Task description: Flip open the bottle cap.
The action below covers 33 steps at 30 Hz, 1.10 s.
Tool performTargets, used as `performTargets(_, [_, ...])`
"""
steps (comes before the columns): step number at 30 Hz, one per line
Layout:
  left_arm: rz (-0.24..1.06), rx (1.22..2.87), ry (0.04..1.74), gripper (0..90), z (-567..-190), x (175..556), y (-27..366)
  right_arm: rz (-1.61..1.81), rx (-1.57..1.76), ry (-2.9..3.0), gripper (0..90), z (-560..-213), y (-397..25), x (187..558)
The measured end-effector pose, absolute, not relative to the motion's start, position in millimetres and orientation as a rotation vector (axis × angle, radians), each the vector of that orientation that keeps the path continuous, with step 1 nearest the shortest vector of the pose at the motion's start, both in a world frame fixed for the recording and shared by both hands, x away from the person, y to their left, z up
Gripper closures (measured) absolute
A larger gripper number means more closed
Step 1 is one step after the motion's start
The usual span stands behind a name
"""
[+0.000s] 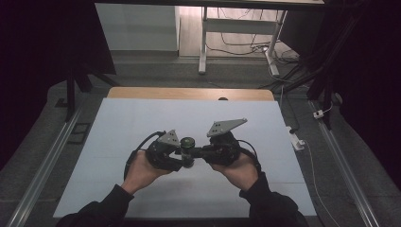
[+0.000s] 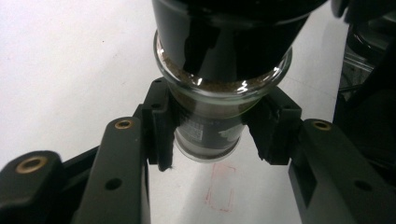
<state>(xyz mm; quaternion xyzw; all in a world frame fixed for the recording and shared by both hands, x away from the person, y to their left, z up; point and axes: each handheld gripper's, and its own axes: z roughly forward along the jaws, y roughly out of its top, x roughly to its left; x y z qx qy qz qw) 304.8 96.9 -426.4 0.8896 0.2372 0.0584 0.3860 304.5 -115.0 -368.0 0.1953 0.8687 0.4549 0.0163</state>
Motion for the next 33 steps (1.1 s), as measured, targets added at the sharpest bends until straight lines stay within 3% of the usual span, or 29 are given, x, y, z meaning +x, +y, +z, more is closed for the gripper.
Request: performTargets(33, [0.143,2.283,0.581,54.3,-430.4,302.7,92.1,1.438,0.635,2.633,90.0,-352.8,-113.4,316.7])
